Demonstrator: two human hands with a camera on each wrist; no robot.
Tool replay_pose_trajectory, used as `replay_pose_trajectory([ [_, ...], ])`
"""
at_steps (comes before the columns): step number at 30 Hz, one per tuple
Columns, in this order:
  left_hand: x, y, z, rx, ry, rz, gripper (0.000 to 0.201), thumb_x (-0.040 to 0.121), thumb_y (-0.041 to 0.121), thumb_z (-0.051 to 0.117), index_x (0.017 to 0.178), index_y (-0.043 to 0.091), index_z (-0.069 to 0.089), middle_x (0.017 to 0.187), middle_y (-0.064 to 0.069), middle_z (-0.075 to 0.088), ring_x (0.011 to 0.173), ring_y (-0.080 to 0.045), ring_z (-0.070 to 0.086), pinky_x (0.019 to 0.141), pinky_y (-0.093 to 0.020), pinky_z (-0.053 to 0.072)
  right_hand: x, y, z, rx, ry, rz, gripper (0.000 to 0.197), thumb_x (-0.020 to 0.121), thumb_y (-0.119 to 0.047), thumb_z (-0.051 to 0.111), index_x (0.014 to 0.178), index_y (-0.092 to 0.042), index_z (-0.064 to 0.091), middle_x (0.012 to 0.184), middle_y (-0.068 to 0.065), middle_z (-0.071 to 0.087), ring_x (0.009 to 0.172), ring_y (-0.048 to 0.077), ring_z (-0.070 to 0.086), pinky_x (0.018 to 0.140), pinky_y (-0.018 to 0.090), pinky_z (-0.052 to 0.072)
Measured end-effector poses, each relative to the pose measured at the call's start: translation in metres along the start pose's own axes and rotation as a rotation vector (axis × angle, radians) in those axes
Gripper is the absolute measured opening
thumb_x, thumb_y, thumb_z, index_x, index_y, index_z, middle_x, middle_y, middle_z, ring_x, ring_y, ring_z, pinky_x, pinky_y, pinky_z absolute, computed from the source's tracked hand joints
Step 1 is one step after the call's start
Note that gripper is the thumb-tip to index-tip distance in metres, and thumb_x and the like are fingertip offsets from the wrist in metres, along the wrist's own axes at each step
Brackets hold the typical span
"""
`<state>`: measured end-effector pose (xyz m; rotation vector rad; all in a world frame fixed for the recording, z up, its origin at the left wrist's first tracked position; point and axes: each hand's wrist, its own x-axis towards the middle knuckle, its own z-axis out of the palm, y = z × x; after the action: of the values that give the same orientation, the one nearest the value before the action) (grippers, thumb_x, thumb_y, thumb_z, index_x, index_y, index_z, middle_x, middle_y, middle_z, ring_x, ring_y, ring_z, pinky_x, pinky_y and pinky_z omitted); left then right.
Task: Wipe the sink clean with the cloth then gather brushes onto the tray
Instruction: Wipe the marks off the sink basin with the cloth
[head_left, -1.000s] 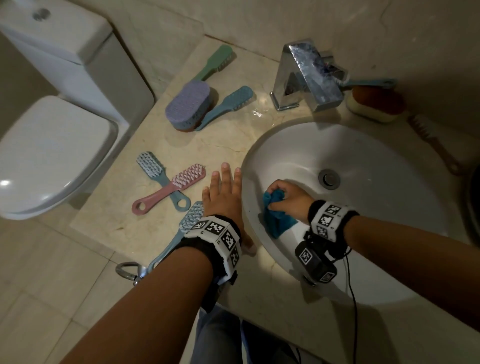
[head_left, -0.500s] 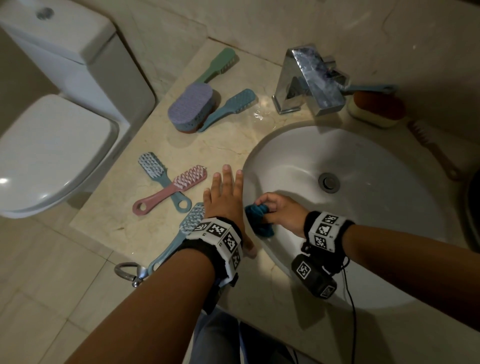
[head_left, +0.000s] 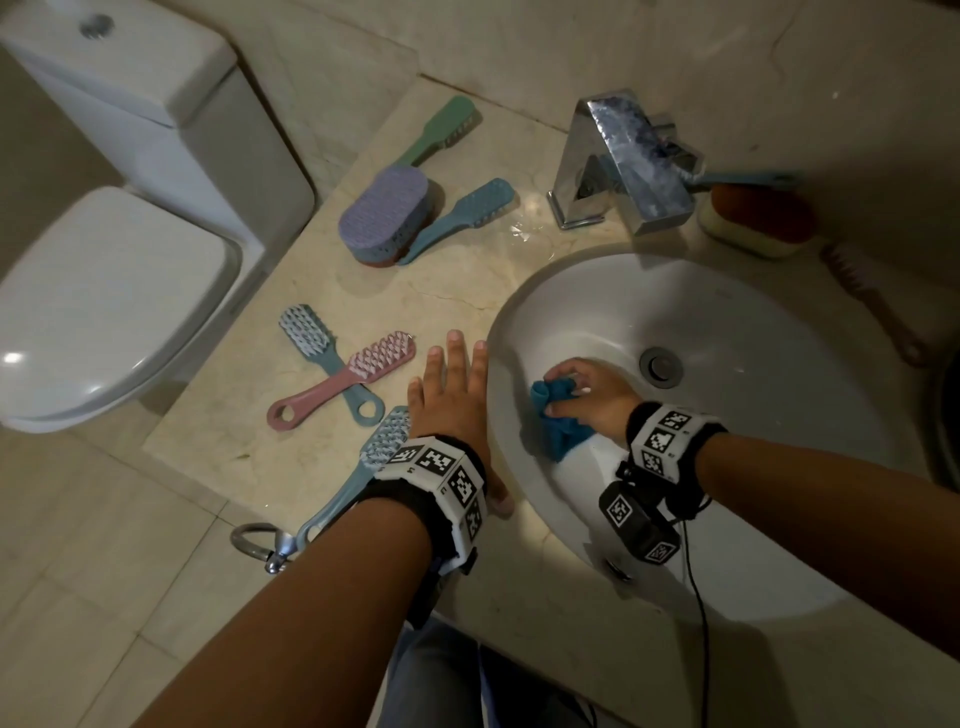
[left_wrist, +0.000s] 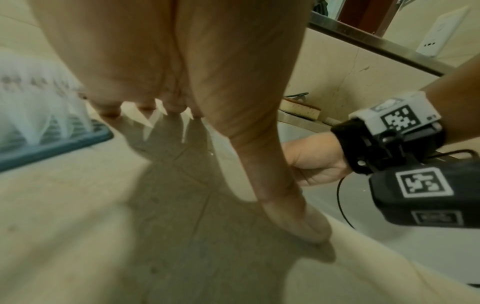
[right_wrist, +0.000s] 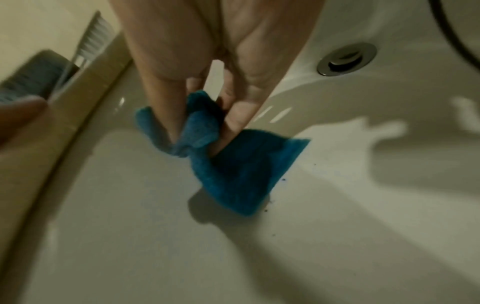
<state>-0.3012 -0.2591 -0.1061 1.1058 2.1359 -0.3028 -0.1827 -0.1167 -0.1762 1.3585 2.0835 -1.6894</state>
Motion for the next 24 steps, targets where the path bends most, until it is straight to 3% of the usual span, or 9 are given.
replay_pose_trajectory([
  [3,0.001,0.001,0.000,0.010,0.000,-0.004,0.159,0.046,0.046,0.090,0.143,0.016,-0.032,0.149,-0.011,-0.038,0.142,-0.032,-0.024,0.117,-0.047,-0.003,-0.007,-0.010,0.003,0.379,-0.196,0.060,0.035,0.080,0.008,0.064,0.104,-0.015,0.053,0.100,0.009,0.060,0.088,0.020,0.061,0.077,0.035,0.055],
  [5,0.000,0.002,0.000,0.026,0.001,-0.012,0.158,0.047,0.047,0.090,0.143,0.015,-0.032,0.149,-0.012,-0.038,0.143,-0.033,-0.023,0.117,-0.047,-0.002,-0.012,-0.007,0.011,0.306,-0.314,0.068,0.032,0.083,0.005,0.061,0.099,-0.022,0.055,0.104,0.007,0.060,0.092,0.022,0.061,0.077,0.036,0.054],
  [8,0.000,0.002,-0.001,0.039,-0.001,-0.017,0.157,0.048,0.047,0.089,0.143,0.015,-0.032,0.149,-0.012,-0.037,0.143,-0.033,-0.022,0.117,-0.047,0.000,-0.018,0.010,0.022,-0.014,-0.373,-0.044,0.033,0.080,-0.001,0.067,0.106,-0.020,0.060,0.105,0.000,0.061,0.100,0.018,0.058,0.080,0.026,0.051],
  [11,-0.002,0.002,-0.001,0.040,-0.005,-0.021,0.156,0.050,0.046,0.089,0.142,0.015,-0.032,0.149,-0.012,-0.037,0.143,-0.032,-0.022,0.117,-0.047,-0.001,-0.013,0.035,0.015,-0.432,-0.337,-0.156,0.036,0.077,-0.004,0.070,0.111,-0.015,0.064,0.103,0.000,0.054,0.097,0.014,0.052,0.083,0.020,0.040],
  [13,-0.002,0.002,-0.002,0.037,-0.004,-0.021,0.155,0.050,0.045,0.089,0.142,0.015,-0.032,0.149,-0.012,-0.037,0.143,-0.032,-0.022,0.117,-0.047,-0.001,-0.002,0.048,0.005,-0.555,-0.241,-0.175,0.033,0.075,-0.008,0.073,0.107,-0.014,0.066,0.098,0.001,0.049,0.093,0.016,0.048,0.079,0.019,0.035],
  [15,-0.001,0.002,-0.001,0.024,-0.004,-0.018,0.156,0.050,0.044,0.089,0.142,0.016,-0.033,0.149,-0.011,-0.038,0.143,-0.032,-0.023,0.117,-0.047,-0.001,0.015,0.055,-0.009,-0.571,-0.107,-0.156,0.030,0.073,-0.007,0.075,0.102,-0.012,0.069,0.096,0.005,0.052,0.092,0.019,0.051,0.079,0.020,0.036],
  [18,0.000,0.002,-0.001,0.012,-0.003,-0.016,0.157,0.048,0.044,0.090,0.142,0.016,-0.032,0.149,-0.011,-0.038,0.143,-0.032,-0.023,0.117,-0.048,-0.001,0.035,0.056,-0.033,-0.521,0.020,-0.118,0.024,0.073,0.003,0.068,0.095,-0.004,0.070,0.100,0.016,0.066,0.097,0.030,0.062,0.083,0.030,0.048],
  [20,-0.001,0.002,-0.002,0.009,-0.005,-0.013,0.157,0.048,0.044,0.090,0.143,0.016,-0.031,0.149,-0.011,-0.037,0.143,-0.032,-0.023,0.117,-0.048,-0.001,0.037,0.053,-0.041,-0.467,0.057,-0.106,0.022,0.076,0.005,0.062,0.097,-0.001,0.068,0.101,0.015,0.067,0.097,0.029,0.063,0.083,0.034,0.050],
  [24,-0.001,0.003,-0.004,0.024,-0.011,-0.017,0.157,0.047,0.044,0.090,0.143,0.016,-0.032,0.149,-0.011,-0.038,0.143,-0.033,-0.022,0.117,-0.048,0.000,0.019,0.043,-0.033,-0.325,0.113,-0.231,0.031,0.079,0.000,0.064,0.108,-0.012,0.060,0.107,0.008,0.061,0.096,0.022,0.058,0.087,0.032,0.048],
])
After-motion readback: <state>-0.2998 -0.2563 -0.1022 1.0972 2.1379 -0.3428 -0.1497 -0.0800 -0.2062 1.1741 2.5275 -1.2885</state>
